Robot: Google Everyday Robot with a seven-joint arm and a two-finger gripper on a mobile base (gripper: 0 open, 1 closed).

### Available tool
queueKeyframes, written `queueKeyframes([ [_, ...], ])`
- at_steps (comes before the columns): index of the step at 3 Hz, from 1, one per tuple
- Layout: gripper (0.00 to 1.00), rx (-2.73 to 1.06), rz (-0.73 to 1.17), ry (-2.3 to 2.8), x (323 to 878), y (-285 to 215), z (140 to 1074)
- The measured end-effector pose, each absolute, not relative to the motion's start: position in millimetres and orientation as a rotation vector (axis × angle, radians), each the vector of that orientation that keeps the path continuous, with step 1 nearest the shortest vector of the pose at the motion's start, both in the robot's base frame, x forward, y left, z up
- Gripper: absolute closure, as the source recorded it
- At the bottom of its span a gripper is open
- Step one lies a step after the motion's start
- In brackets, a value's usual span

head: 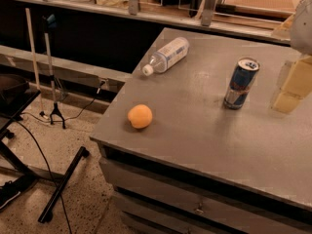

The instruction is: Move redbull can near orange

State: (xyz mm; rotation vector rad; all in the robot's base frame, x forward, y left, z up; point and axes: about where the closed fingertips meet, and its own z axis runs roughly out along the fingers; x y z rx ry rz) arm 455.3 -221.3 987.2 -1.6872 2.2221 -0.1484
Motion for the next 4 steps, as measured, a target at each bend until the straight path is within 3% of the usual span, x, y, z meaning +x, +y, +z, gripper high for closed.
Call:
queueKeyframes([
  [3,0.00,-1.735,0.030,2.229,553.2,-218.5,939.4],
  [4,0.03,-1.732,0.027,2.225,555.6,-217.6,938.5],
])
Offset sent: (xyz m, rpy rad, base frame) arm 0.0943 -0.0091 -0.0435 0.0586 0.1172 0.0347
